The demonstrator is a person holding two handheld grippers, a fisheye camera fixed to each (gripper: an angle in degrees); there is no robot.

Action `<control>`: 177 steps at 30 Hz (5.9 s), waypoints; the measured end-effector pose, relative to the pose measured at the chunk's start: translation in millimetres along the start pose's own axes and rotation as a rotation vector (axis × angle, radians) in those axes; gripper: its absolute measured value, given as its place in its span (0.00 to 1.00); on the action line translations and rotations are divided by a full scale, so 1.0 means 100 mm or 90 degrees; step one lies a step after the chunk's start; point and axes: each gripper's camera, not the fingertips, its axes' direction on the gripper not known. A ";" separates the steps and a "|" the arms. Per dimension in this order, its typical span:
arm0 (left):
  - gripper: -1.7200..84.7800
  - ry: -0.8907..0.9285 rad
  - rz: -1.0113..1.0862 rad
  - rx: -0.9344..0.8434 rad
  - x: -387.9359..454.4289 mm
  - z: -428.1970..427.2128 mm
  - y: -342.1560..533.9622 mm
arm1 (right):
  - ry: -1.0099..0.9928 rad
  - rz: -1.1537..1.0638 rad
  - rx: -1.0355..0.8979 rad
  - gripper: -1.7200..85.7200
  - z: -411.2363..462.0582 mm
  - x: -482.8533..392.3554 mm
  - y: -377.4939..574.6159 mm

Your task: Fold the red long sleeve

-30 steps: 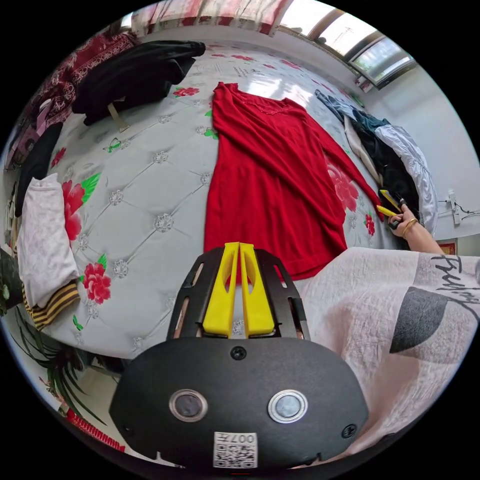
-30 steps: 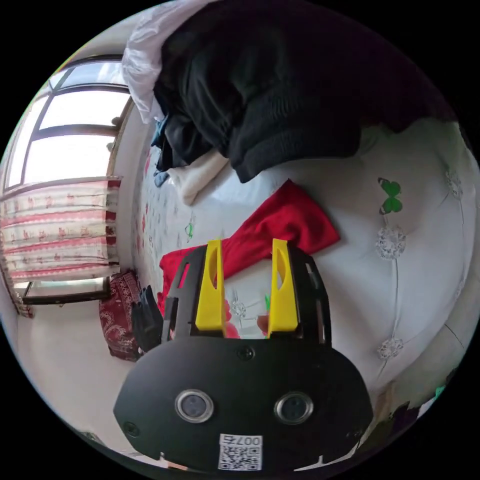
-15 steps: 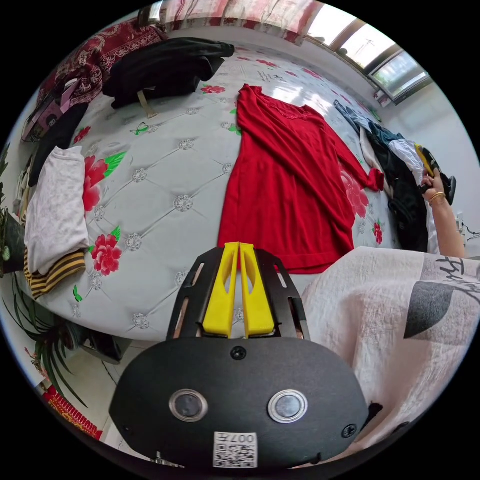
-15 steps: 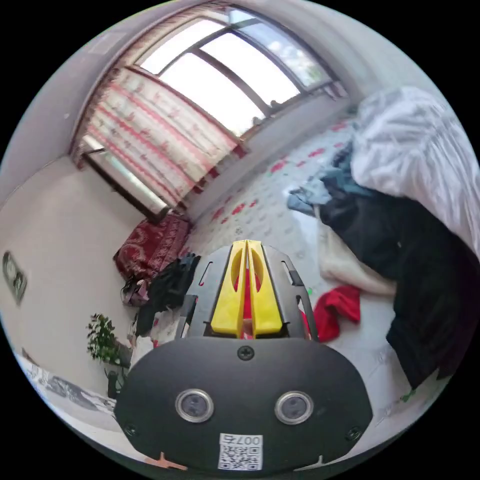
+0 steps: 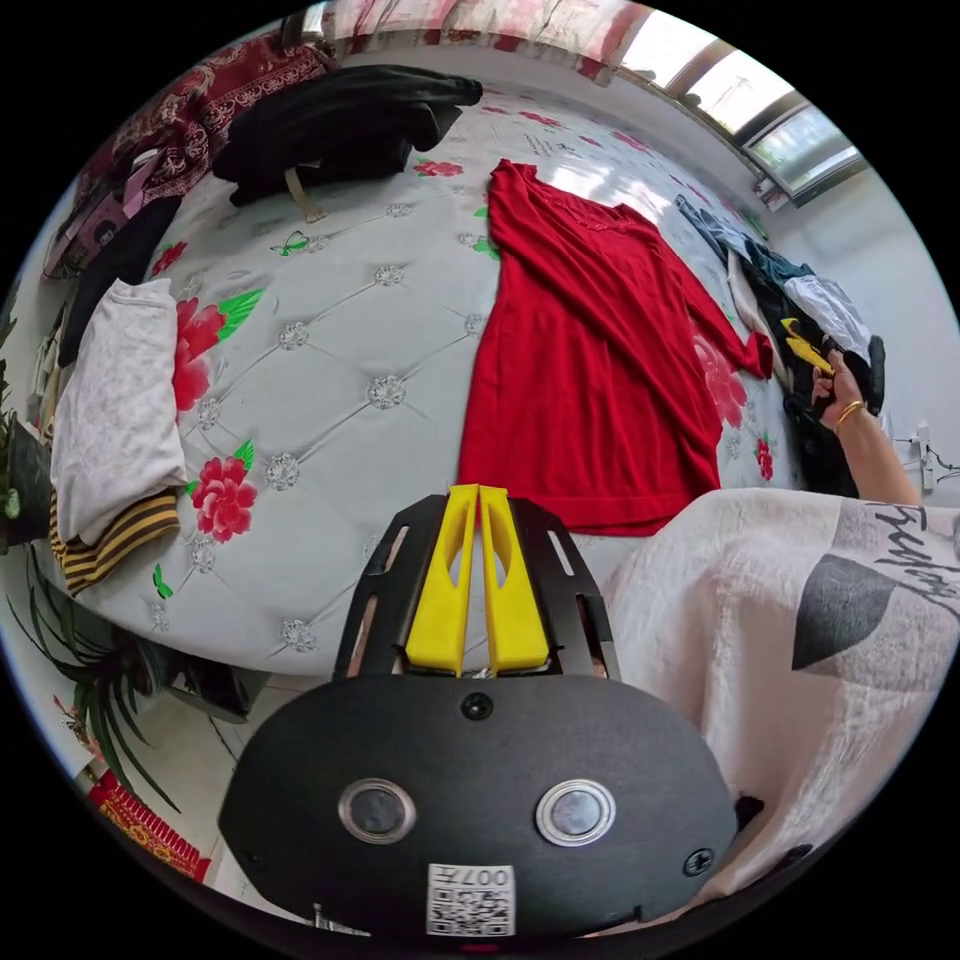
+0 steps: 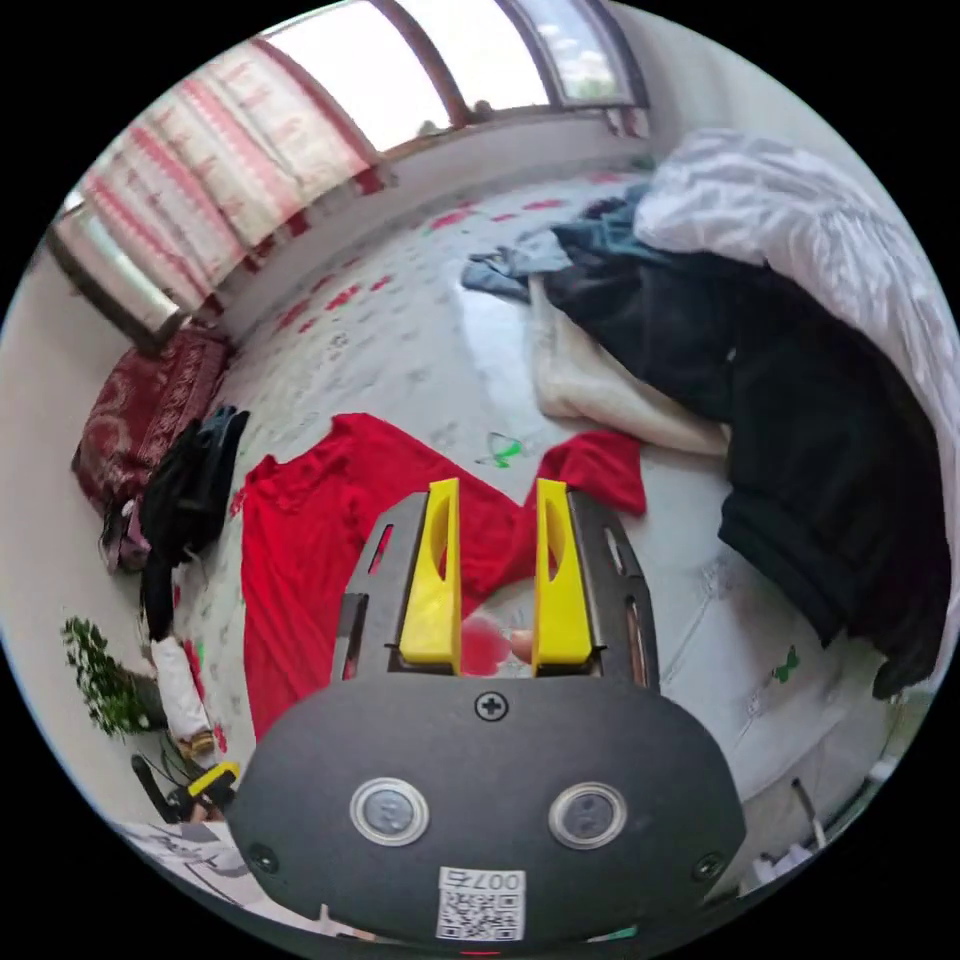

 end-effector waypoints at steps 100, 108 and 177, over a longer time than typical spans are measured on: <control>0.01 0.106 -0.136 -0.005 -0.13 0.63 -0.63 | -0.205 -0.049 -0.130 0.04 2.52 -0.95 -0.68; 0.01 0.070 -0.069 0.021 0.00 0.82 -0.73 | -0.241 -0.180 -0.098 0.04 1.74 -1.00 -0.02; 0.01 0.296 0.042 0.022 -1.57 1.05 -1.66 | -0.277 -0.185 -0.253 0.02 1.01 -0.56 1.40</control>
